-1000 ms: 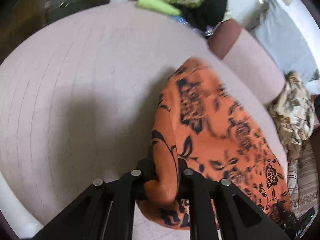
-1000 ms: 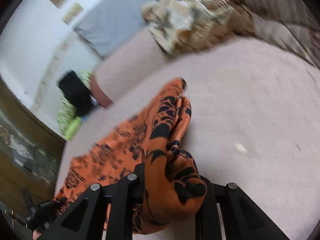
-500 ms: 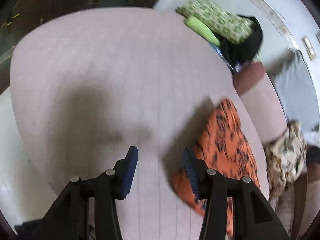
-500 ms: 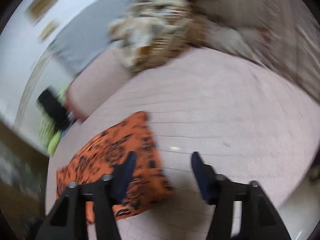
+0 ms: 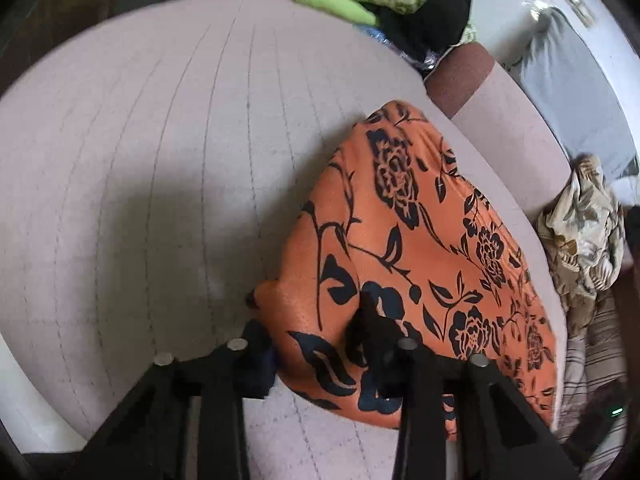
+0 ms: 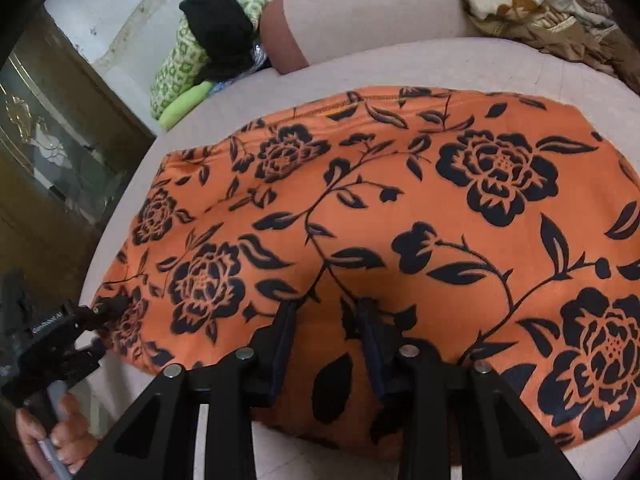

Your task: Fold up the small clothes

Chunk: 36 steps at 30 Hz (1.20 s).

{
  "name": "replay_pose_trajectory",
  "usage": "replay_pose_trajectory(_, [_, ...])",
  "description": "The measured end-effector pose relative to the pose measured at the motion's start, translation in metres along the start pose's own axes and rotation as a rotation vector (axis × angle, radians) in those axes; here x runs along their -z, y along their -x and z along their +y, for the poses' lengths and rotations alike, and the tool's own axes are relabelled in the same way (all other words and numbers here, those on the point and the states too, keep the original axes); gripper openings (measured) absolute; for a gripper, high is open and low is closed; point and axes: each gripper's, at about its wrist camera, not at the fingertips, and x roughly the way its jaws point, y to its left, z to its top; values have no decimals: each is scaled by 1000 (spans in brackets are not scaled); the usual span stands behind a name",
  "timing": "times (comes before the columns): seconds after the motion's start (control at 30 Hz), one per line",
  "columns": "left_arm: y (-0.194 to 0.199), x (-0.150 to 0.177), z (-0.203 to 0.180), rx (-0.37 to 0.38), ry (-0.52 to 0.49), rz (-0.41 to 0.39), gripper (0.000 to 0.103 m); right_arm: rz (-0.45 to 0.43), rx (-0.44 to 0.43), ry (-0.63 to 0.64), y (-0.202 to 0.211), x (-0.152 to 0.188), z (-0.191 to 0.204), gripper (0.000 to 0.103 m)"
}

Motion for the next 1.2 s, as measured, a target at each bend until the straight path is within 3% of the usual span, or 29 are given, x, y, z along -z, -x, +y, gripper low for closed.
replay_pose_trajectory(0.1, [1, 0, -3, -8, 1, -34, 33, -21, -70, -1, 14, -6, 1, 35])
replay_pose_trajectory(0.17, [-5, 0, -4, -20, 9, -39, 45, -69, -80, -11, 21, -12, 1, 35])
replay_pose_trajectory(0.2, [-11, 0, -5, -8, 16, -32, 57, -71, -83, -17, 20, -13, 0, 35])
replay_pose_trajectory(0.27, [-16, 0, -10, -11, -15, -38, 58, -7, -99, -54, 3, -17, -5, 35])
replay_pose_trajectory(0.3, [-15, 0, -13, -18, -41, -49, 54, 63, -111, -77, -10, -16, -9, 35])
replay_pose_trajectory(0.33, [-13, 1, -14, -23, -48, -56, 39, 62, -112, -87, -16, -14, -12, 32])
replay_pose_trajectory(0.43, [-8, 0, -15, -21, -43, -73, 27, 72, -140, -121, -11, -20, -13, 32])
replay_pose_trajectory(0.57, [16, 4, -40, -2, -129, -151, 25, 92, -240, -249, -5, -22, -35, 32])
replay_pose_trajectory(0.7, [43, 14, -89, 2, -303, -224, 24, 76, -248, -289, 9, -27, -51, 35])
replay_pose_trajectory(0.83, [57, 31, -146, 35, -450, -229, 22, 22, -272, -338, 29, -37, -77, 35])
replay_pose_trajectory(1.07, [28, 99, -248, 99, -726, -138, 20, -7, -454, -553, 54, -40, -146, 41])
replay_pose_trajectory(1.13, [0, 125, -268, 96, -817, -30, 29, -25, -491, -617, 60, -39, -166, 66])
replay_pose_trajectory(1.2, [-14, 140, -268, 133, -839, 100, 33, -32, -522, -673, 62, -38, -181, 66])
